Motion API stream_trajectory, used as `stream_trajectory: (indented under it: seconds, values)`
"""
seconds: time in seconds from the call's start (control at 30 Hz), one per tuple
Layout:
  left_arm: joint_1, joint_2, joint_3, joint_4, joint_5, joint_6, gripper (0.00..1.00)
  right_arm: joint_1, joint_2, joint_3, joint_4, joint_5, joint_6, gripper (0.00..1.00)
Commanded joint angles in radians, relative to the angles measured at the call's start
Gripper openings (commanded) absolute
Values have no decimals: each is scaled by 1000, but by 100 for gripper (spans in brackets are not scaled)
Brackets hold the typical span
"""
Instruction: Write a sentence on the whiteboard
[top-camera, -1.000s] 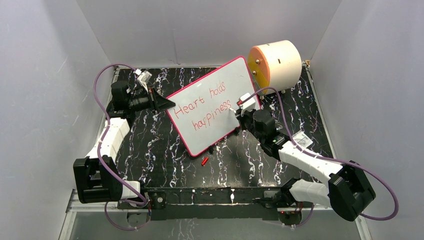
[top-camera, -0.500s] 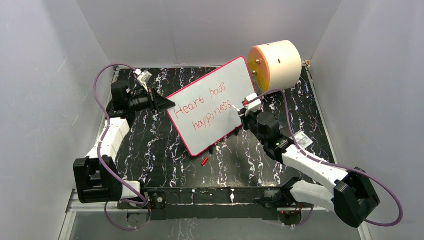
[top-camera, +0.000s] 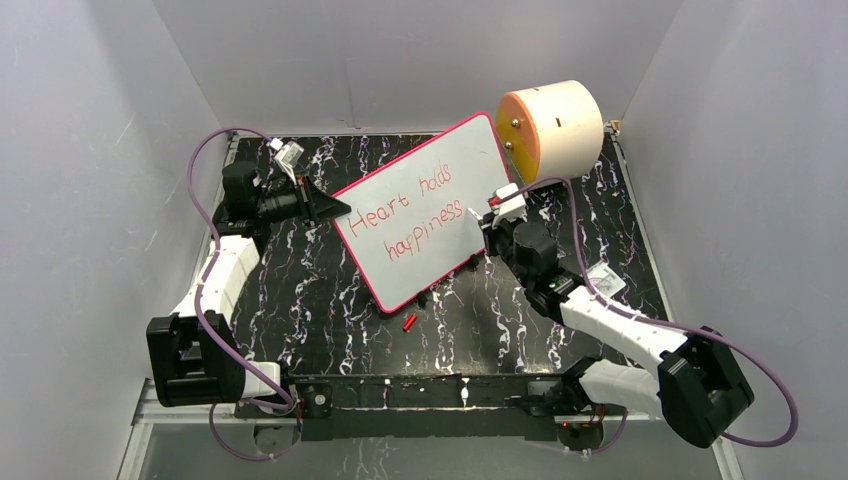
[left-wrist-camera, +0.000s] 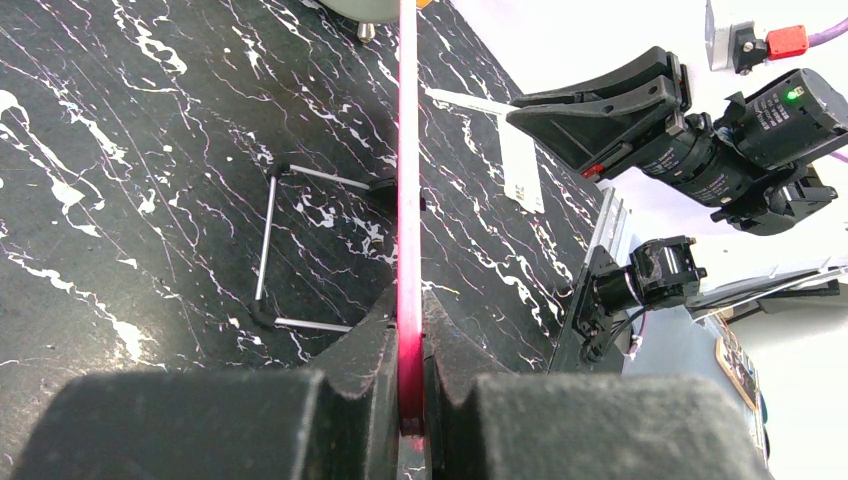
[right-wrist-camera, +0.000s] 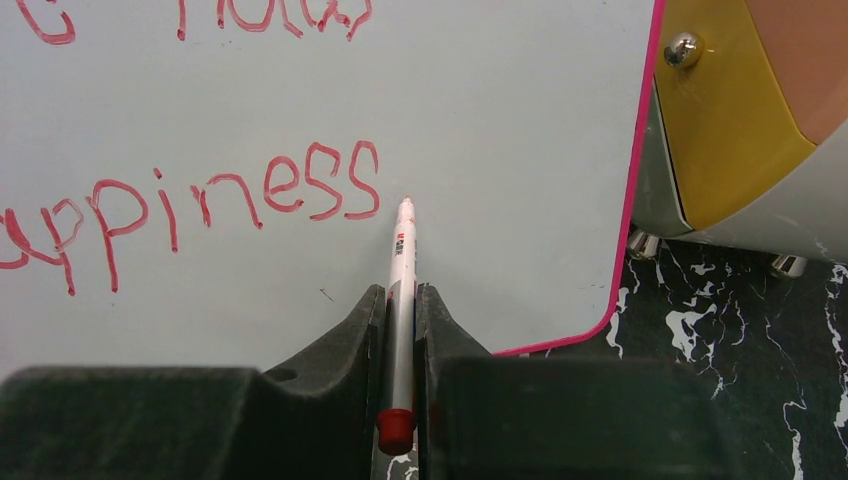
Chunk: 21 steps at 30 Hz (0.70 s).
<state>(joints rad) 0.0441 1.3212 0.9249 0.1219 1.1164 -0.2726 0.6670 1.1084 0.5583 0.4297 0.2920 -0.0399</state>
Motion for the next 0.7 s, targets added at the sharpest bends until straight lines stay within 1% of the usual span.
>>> stream_trajectory:
  seconds: [0.0, 0.2, 0.4, 0.53, 0.67]
  values:
    - [-12, 12, 8, -56, 23, 26, 0, -9, 18, 3, 92, 1, 14, 0]
    - [-12, 12, 8, -56, 24, 26, 0, -13, 55, 3, 106, -21, 12, 0]
    - [-11, 9, 9, -60, 25, 27, 0, -15, 52, 1, 94, -35, 15, 0]
    - [-11, 3, 11, -66, 16, 28, 0, -15, 15, 2, 61, -24, 12, 0]
    - [-11, -14, 17, -78, -2, 38, 0, -15, -60, 6, 1, 6, 0, 0]
